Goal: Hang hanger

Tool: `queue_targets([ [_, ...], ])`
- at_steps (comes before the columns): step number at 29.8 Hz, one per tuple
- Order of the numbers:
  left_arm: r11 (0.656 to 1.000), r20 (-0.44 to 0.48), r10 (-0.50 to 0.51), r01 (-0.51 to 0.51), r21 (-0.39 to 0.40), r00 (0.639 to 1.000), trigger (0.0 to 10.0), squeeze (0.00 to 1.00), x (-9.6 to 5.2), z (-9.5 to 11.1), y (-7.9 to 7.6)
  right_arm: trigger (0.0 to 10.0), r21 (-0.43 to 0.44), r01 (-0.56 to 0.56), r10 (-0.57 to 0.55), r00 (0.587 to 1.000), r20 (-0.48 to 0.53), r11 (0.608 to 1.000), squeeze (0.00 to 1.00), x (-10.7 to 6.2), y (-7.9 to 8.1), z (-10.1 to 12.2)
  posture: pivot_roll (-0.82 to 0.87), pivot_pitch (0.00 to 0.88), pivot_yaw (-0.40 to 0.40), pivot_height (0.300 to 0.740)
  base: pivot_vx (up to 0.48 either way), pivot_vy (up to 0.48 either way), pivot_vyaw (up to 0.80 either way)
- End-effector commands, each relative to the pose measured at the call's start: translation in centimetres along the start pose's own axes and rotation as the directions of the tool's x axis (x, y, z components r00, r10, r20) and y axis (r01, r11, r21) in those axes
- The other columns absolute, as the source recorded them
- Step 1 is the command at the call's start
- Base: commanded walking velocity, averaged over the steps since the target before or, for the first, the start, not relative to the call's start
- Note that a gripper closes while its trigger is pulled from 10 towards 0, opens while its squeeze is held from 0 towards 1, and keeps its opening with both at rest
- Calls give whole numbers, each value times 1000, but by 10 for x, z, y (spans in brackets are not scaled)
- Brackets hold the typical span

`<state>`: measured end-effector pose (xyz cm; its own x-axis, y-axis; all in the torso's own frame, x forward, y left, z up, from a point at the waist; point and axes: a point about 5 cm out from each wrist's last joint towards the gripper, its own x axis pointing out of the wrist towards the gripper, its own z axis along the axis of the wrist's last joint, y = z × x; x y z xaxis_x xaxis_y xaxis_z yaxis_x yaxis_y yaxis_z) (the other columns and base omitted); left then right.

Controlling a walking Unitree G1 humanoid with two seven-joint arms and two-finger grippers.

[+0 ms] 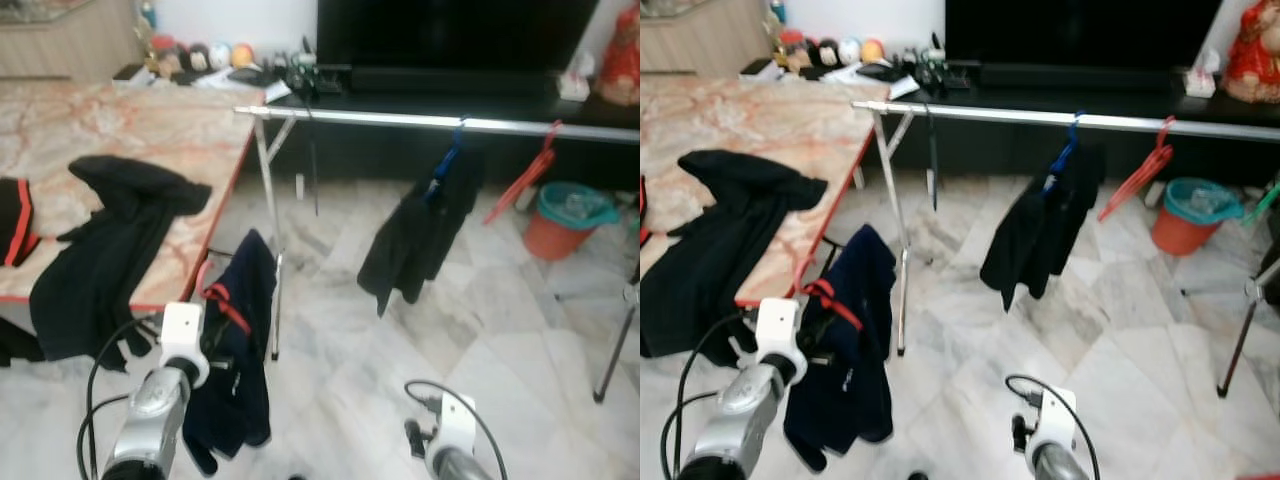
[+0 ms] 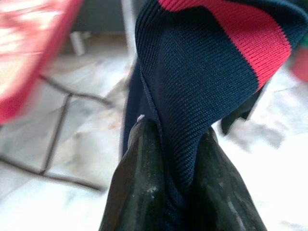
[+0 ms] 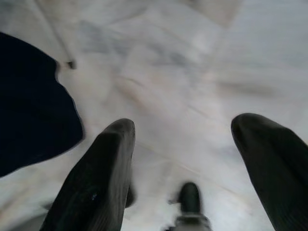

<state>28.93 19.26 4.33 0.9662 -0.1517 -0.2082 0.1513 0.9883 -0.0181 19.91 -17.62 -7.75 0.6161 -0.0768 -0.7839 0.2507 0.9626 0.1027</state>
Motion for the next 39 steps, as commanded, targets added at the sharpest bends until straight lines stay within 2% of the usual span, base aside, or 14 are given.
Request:
queue_targets([
  [1,1000,31,-13,12,12,999,10000,0,3,9,-2,10000,-2,7,-7,1000,7,1000,0,1,0,4,56,0,-5,740,0,-368,0],
  [5,1000,31,-14,14,13,999,10000,0,3,9,-3,10000,-4,6,-6,1000,7,1000,0,1,0,4,56,0,-5,740,0,-302,0],
  [27,1000,43,10,-9,-15,999,10000,0,5,12,0,10000,-9,7,-6,1000,4,1000,0,1,0,4,54,0,-8,740,0,0,0],
  [33,1000,42,0,0,-6,999,10000,0,5,12,-1,10000,-7,15,-15,1000,3,1000,0,1,-1,4,55,0,-9,740,259,0,0],
  [39,1000,44,-13,14,-7,999,10000,0,6,13,-3,10000,-21,25,-25,1000,-10,999,0,1,-1,3,54,0,-7,740,279,0,-625],
])
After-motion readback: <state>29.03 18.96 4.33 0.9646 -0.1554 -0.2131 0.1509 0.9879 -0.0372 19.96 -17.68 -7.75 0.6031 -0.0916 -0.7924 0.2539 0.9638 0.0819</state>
